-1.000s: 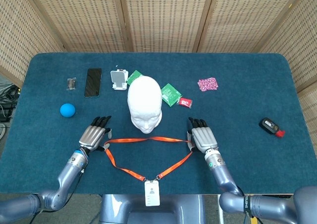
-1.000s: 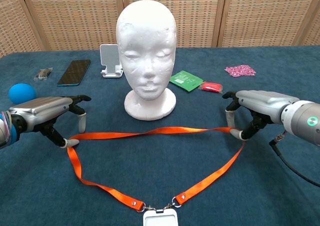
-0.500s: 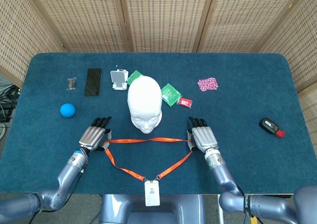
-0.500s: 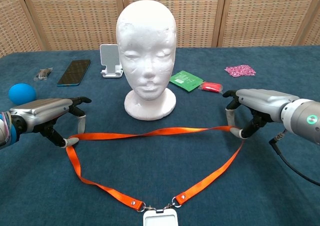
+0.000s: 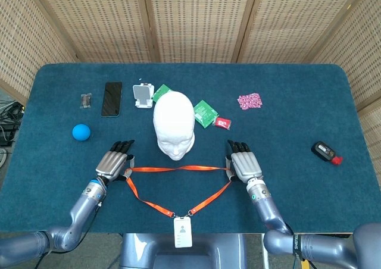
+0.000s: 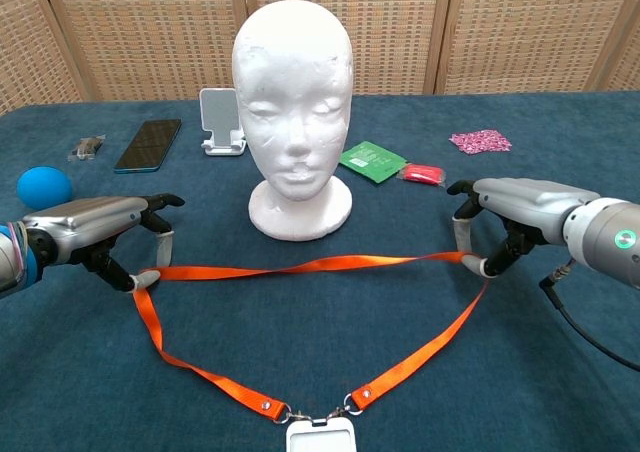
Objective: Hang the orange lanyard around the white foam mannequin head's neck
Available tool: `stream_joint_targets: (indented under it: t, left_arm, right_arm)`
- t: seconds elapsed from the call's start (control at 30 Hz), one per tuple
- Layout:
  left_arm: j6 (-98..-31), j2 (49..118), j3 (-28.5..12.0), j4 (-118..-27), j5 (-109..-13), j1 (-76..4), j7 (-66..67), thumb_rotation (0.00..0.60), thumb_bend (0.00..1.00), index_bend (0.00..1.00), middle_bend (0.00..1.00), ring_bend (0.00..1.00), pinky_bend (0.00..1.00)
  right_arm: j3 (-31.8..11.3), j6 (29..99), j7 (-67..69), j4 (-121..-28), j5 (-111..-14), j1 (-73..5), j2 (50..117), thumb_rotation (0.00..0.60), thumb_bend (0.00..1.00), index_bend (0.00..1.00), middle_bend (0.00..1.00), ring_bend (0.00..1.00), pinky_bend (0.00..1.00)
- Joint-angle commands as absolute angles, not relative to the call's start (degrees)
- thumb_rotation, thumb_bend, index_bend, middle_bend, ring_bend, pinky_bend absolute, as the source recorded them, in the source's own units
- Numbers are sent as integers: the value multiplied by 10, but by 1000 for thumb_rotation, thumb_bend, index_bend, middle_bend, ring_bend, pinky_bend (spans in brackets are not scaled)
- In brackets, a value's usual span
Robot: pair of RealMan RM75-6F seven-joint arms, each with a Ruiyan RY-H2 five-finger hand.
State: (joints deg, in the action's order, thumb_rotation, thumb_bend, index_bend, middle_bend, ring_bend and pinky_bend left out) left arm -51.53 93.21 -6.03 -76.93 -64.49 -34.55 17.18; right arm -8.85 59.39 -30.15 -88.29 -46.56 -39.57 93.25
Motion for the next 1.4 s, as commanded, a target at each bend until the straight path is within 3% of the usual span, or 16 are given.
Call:
stream_joint_targets:
  t: [0.03,0.37,0.7,1.07,1.4]
  left_arm:
    - [-514,933,-60,-768,-643,-347,172,600,416,563,0,0,0]
    - [-515,935,-57,-766,-642,-349,172,600,416,674,0,0,0]
    - [-532,933,-54,-771,-665,-347,157,600,416,693,0,0,0]
    - [-668,935,-18,-731,-841,-317,42,600,416,707,0,0,0]
    - [-737,923,-7,-718,-909,-307,22,600,416,710,0,0,0]
  right_arm:
    - [-88,594,-301,-883,-466,-396,933,600,670,752,39,0,0]
    - [-88,594,-299,-884,-468,-395,931,600,670,753,39,0,0]
    - [-87,592,-287,-899,-485,-393,922,600,670,755,45,0,0]
    - [-64,575,-226,-946,-595,-383,876,600,670,761,53,0,0]
    - [-51,543,-184,-984,-674,-391,825,600,669,772,45,0,0]
